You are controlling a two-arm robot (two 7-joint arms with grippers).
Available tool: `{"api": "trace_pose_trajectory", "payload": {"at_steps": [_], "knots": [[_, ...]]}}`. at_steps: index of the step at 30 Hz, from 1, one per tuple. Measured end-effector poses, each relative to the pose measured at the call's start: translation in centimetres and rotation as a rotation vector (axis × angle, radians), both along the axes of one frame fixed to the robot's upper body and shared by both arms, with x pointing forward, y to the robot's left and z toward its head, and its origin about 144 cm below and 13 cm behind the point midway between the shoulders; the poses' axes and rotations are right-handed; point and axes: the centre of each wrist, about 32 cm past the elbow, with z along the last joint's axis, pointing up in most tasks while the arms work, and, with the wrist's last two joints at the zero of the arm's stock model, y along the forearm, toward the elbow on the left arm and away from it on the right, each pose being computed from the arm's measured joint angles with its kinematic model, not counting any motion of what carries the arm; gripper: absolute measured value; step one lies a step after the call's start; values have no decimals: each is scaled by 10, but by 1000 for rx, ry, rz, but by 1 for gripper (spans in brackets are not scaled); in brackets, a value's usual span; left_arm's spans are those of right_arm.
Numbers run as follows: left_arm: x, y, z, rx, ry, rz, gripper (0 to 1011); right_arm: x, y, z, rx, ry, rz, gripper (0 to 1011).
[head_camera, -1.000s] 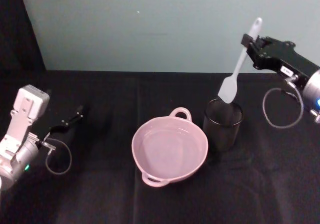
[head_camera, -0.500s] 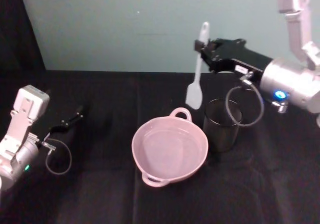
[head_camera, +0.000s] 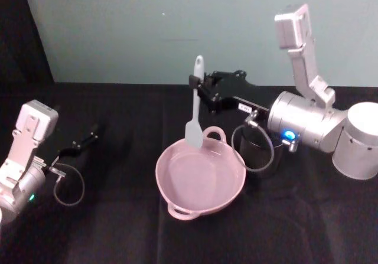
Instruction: Use the one hand to pick up the spoon and stir the clear water in the bowl.
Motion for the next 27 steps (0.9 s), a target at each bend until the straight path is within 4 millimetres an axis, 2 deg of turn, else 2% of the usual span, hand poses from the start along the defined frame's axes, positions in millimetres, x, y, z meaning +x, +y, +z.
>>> {"api": "trace_pose_trajectory", "payload": {"at_steps": [13, 27], "knots": [[0, 0, 0, 0, 0, 0, 1005, -6, 8, -45, 7, -48, 35, 117], [0, 0, 0, 0, 0, 0, 1005, -5, 8, -55, 13, -35, 31, 117]]}}
